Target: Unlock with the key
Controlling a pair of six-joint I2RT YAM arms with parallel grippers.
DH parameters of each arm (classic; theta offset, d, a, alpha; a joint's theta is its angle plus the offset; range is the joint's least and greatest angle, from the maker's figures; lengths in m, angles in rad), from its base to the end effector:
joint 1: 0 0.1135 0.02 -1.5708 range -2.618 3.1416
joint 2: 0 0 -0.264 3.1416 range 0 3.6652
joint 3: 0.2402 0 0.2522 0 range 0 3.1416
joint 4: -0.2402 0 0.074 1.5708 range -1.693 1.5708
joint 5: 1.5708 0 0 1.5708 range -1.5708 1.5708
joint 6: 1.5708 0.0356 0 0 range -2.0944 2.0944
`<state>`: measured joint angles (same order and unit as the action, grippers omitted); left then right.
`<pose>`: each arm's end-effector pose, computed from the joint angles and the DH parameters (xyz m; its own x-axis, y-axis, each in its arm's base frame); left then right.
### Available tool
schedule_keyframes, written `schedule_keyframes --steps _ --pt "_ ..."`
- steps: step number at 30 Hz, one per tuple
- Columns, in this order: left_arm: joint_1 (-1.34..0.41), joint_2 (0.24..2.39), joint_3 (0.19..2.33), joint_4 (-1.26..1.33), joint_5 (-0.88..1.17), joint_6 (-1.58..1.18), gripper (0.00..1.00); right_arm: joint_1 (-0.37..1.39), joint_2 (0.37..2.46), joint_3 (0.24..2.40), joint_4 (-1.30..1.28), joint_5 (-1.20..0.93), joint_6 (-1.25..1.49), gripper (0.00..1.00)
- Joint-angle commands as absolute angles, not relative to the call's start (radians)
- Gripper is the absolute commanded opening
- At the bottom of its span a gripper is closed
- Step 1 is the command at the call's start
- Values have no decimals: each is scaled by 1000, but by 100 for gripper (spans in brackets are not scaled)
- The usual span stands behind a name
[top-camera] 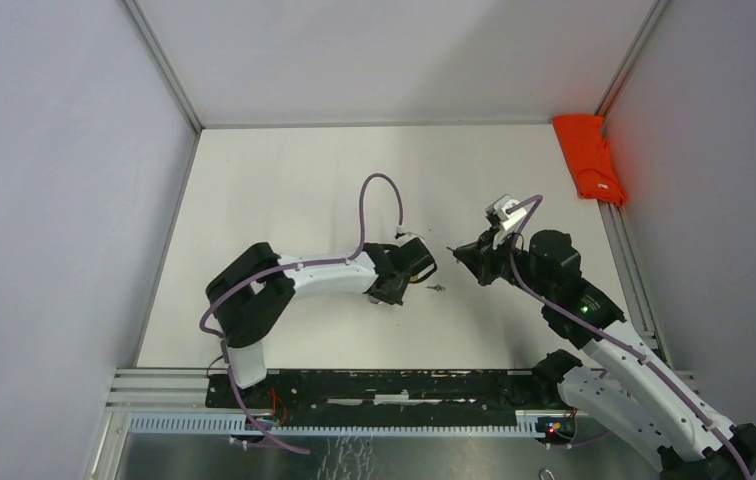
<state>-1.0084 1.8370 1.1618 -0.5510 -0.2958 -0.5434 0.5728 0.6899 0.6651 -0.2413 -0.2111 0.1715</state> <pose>0.1979 -0.2945 0.1602 -0.8208 0.3748 -0.4310 0.3883 0.9196 0.0602 0.1369 0.0972 0.3068 -0.3372 -0.0189 -0.9412 -0.6519 0.7260 0.2190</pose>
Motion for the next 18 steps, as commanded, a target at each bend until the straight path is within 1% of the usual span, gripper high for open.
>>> schedule_keyframes --steps 1,6,11,13,18 --pt "-1009 1760 1119 -714 -407 -591 2 568 712 655 -166 -231 198 0" --pt "-1007 1674 1107 -789 -461 -617 2 565 740 652 -138 -240 207 0" --pt "-1008 1585 1057 -697 -381 -555 2 565 749 659 -126 -242 210 0" --pt "-999 1550 1060 -680 -379 -521 2 565 753 663 -125 -242 206 0" --pt "-911 1517 1111 -663 -361 -448 2 561 758 674 -127 -223 202 0"
